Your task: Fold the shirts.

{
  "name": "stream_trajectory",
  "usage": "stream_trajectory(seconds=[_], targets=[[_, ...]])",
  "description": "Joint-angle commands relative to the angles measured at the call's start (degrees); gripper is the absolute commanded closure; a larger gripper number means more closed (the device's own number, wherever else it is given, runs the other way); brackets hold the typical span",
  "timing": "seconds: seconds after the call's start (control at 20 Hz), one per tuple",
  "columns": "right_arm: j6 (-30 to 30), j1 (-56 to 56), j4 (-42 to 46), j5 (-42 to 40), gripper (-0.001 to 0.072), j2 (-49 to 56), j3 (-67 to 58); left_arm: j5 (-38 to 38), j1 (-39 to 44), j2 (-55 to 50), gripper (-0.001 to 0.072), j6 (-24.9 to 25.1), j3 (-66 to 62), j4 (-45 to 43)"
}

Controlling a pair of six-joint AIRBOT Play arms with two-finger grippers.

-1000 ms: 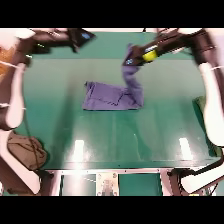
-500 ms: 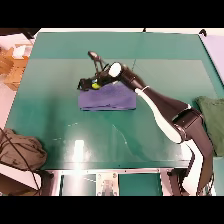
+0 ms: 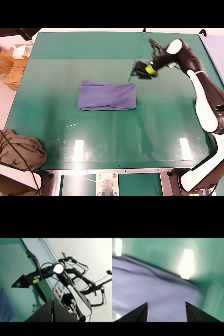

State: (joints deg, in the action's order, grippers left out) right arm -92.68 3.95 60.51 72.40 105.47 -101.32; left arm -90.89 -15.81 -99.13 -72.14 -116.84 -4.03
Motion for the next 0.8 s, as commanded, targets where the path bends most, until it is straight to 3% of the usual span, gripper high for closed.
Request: stream_trajectory(seconds=[0.0, 0.05, 0.2, 0.5, 0.55, 0.6, 0.7, 0.75], targets=[[4.6, -5.1, -9.4, -2.2, 0.014, -1.2, 14.0, 0.0, -0.1, 0.0, 0.0682, 0.0, 0.0, -0.1], [7.3, -4.9, -13.8, -4.9, 0.0107, -1.2, 17.6, 0.0, -0.1, 0.0, 0.0682, 0.0, 0.0, -0.1], [12.1, -3.7, -21.2, -9.3, 0.01, -0.3, 23.7, 0.0, 0.0, 0.0, 0.0682, 0.0, 0.0, 0.0], [12.6, 1.1, -23.1, -12.7, 0.0114, 1.0, 24.2, 0.0, -0.1, 0.0, 0.0682, 0.0, 0.0, 0.0], [12.9, 1.7, -23.5, -13.0, 0.0372, 1.0, 23.9, 0.0, -0.1, 0.0, 0.0682, 0.0, 0.0, 0.0], [13.3, 1.7, -23.5, -12.7, 0.057, 1.0, 23.0, -0.1, -0.1, 0.0, 0.0682, 0.0, 0.0, 0.0], [13.2, 1.4, -23.2, -10.8, 0.0691, 0.3, 20.1, -0.3, -0.1, 0.0, 0.0682, 0.0, 0.0, -0.1], [13.2, 0.9, -22.7, -10.6, 0.0692, -1.0, 18.4, -0.3, -0.1, 0.0, 0.0683, 0.0, 0.0, -0.1]])
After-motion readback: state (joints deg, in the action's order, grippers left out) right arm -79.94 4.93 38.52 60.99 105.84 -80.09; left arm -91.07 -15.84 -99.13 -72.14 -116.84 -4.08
